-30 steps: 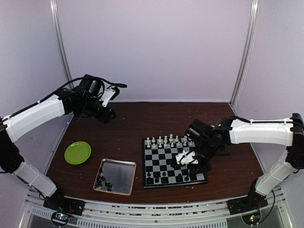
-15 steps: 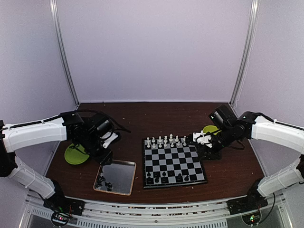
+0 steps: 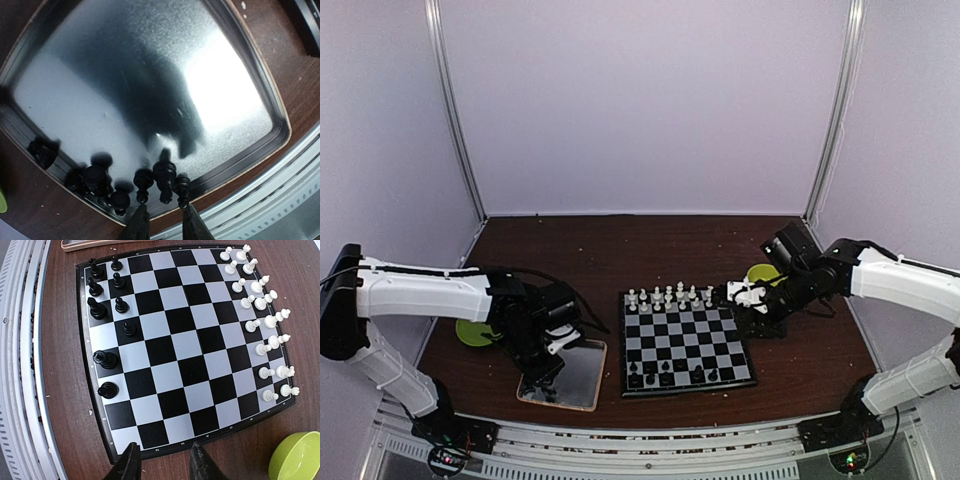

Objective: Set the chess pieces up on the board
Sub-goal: Pick up the knight from the storage box, then place the knight on the chessboard, then pick up the knight from the chessboard.

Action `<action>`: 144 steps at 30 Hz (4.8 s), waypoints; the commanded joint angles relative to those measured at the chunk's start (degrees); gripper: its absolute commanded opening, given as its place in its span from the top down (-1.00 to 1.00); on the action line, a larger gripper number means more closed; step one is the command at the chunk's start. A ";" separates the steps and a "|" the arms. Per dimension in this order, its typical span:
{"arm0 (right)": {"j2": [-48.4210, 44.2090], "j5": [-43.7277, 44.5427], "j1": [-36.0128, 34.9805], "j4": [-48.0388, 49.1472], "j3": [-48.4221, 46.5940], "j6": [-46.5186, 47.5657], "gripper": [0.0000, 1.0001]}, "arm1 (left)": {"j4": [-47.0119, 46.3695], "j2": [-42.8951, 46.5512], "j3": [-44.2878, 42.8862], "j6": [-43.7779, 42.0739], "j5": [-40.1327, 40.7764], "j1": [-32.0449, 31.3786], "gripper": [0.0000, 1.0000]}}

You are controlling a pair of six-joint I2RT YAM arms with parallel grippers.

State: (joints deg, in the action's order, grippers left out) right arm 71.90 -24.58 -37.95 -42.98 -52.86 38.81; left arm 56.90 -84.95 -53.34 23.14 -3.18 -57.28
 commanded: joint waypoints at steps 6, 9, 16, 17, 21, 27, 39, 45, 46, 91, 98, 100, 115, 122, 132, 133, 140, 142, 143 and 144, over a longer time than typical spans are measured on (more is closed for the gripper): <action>-0.97 1.90 0.21 1.10 0.61 0.13 0.33 | -0.84 -4.67 -2.76 -2.21 0.74 -0.82 0.59; -0.75 1.98 0.26 1.10 0.65 0.30 0.33 | -0.83 -5.88 -3.33 -2.67 1.35 -0.85 0.63; -0.68 2.34 0.19 0.96 0.80 0.48 0.34 | -0.69 -8.17 -4.13 -4.01 0.35 -0.91 0.80; -0.70 2.41 0.21 0.97 0.87 0.48 0.34 | -0.52 -8.48 -4.19 -4.10 0.18 -0.91 0.83; -0.50 2.57 0.19 0.93 0.87 0.55 0.34 | 0.03 -9.45 -5.21 -4.57 0.20 -0.91 1.00; -0.47 2.79 0.19 0.88 0.83 0.50 0.35 | 0.24 -11.58 -9.66 -6.28 1.76 -0.91 1.00; -0.70 3.31 0.25 0.97 1.12 0.30 0.35 | 2.50 -20.63 -24.44 -11.71 4.51 -0.82 1.00; -0.46 3.57 0.25 1.15 1.10 0.23 0.35 | 5.44 -22.11 -35.90 -13.63 4.96 -0.82 1.00; -0.32 3.57 0.25 1.09 1.11 0.29 0.35 | 5.49 -23.09 -37.79 -14.18 4.56 -0.82 1.00; 19.95 0.65 -6.36 -3.15 -23.85 -11.59 0.17 | -15.65 -6.07 -39.30 -18.91 7.68 24.23 0.13; 35.65 -0.69 -10.81 -5.88 -36.26 -15.79 0.15 | -23.04 0.64 -29.65 -18.81 4.58 29.15 0.11; 39.68 -0.63 -11.45 -7.00 -40.00 -17.05 0.15 | -22.24 0.60 -30.55 -18.75 4.22 29.15 0.12; 51.69 0.63 -13.55 -10.83 -47.95 -20.14 0.23 | -21.62 2.40 -30.42 -18.74 2.15 29.15 0.15; 53.09 -0.03 -13.56 -10.80 -48.77 -20.49 0.50 | -21.58 1.84 -30.33 -18.68 1.47 29.15 0.14; 50.74 1.14 -13.24 -11.16 -47.67 -19.60 0.91 | -21.31 1.01 -30.51 -18.81 1.12 29.14 0.14; 49.31 1.60 -12.94 -11.23 -46.78 -19.22 0.91 | -21.28 1.01 -30.51 -18.77 1.14 29.15 0.15; 34.98 3.94 -7.34 -9.12 -32.43 -15.36 0.92 | -20.81 0.76 -30.79 -18.98 0.54 29.12 0.15; 31.09 5.58 -5.76 -9.05 -27.61 -13.94 0.92 | -20.21 0.46 -31.21 -19.16 0.76 29.13 0.14; 29.11 6.64 -5.47 -9.01 -24.45 -13.19 0.92 | -19.94 0.31 -31.41 -19.32 0.95 29.15 0.14; 26.63 7.76 -5.24 -8.66 -22.03 -12.41 0.93 | -19.71 0.17 -31.53 -19.42 1.06 29.15 0.15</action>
State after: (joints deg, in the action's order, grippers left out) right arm 105.32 -21.47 -44.80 -51.83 -82.13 22.79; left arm 37.63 -83.96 -82.94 4.36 -1.74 -28.18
